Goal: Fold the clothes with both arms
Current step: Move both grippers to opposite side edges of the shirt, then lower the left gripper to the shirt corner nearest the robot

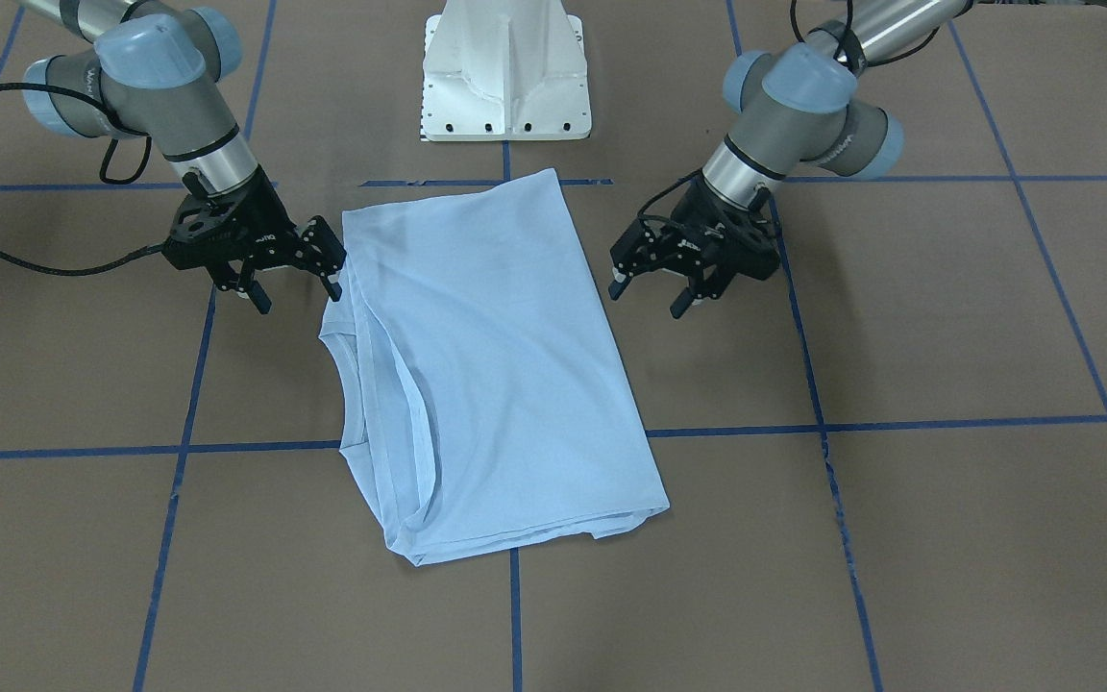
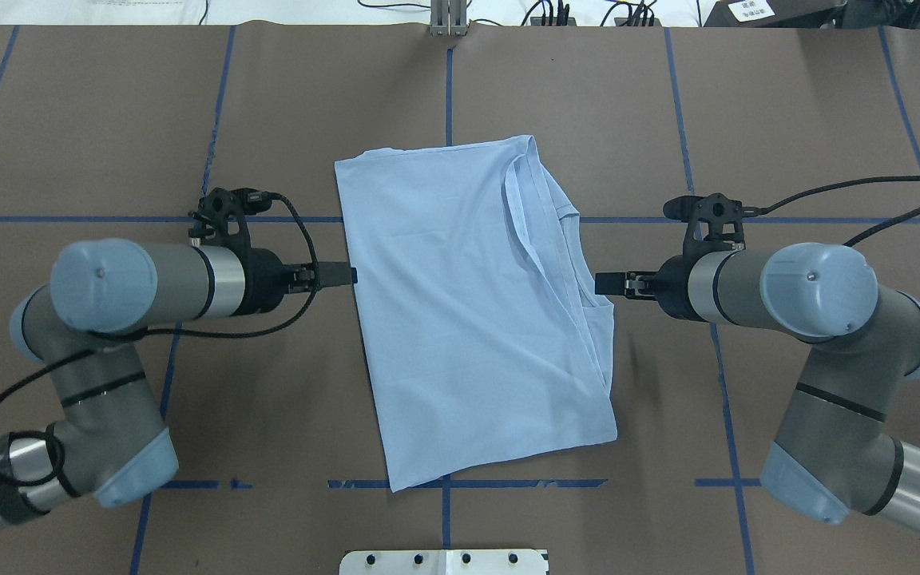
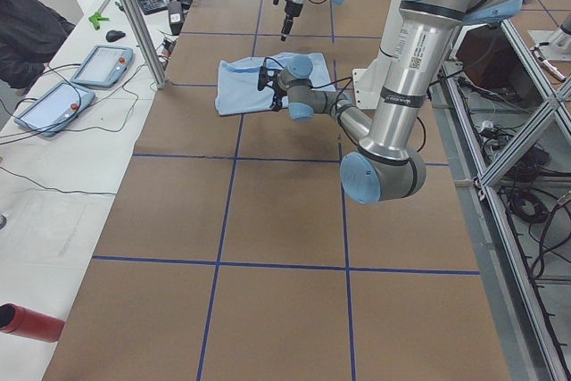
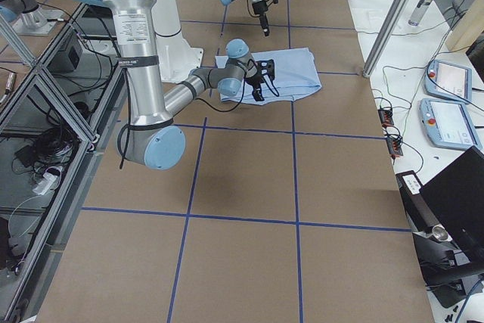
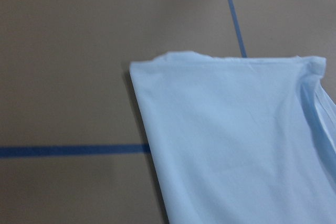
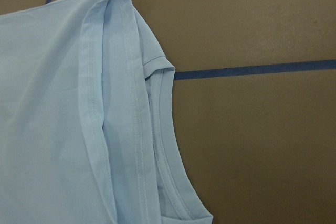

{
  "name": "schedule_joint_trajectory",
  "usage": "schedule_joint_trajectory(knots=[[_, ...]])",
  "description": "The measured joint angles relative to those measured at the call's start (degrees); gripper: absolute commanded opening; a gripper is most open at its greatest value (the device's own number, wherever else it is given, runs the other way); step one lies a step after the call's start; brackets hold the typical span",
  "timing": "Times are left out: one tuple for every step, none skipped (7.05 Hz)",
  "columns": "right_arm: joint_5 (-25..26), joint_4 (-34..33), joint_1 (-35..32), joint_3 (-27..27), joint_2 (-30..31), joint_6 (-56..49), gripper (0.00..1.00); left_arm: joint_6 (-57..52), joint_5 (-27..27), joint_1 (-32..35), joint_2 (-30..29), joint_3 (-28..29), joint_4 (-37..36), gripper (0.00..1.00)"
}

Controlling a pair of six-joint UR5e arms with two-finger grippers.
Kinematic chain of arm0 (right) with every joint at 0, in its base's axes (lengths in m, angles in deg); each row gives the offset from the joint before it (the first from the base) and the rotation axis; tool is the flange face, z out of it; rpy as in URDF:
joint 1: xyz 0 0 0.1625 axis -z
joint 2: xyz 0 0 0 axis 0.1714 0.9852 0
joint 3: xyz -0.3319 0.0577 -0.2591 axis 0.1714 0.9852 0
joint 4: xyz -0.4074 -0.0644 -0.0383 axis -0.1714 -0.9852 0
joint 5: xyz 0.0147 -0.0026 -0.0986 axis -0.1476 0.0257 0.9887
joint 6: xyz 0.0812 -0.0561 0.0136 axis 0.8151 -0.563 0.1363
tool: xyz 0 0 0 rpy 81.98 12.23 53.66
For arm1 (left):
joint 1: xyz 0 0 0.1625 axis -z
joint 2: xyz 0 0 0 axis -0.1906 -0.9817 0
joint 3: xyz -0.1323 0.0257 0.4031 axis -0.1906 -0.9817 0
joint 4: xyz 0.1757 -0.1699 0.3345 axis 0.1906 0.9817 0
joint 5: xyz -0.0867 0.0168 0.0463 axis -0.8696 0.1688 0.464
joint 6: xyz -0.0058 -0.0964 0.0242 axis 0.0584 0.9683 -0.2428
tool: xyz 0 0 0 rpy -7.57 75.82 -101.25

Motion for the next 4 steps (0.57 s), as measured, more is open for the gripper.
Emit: schedule_joint_trajectory(knots=[[-0.1, 2.3, 0.0, -0.5, 1.1, 2.2, 1.00, 4.9, 3.2, -4.9, 1.6, -2.3, 0.0, 0.78], [-0.1, 3.2, -0.1, -0.6, 1.5, 3.3, 1.00, 11.0, 6.8, -9.6, 2.1, -3.2, 0.0, 0.64], [0.0, 3.5, 0.0, -0.6, 1.6, 3.8, 1.00, 17.2, 10.5, -13.9, 2.3, -3.6, 0.0, 0.64], [0.0, 3.6, 0.0, -0.6, 1.7, 4.1, 1.00, 21.6, 13.4, -17.2, 2.3, -3.7, 0.0, 0.65]])
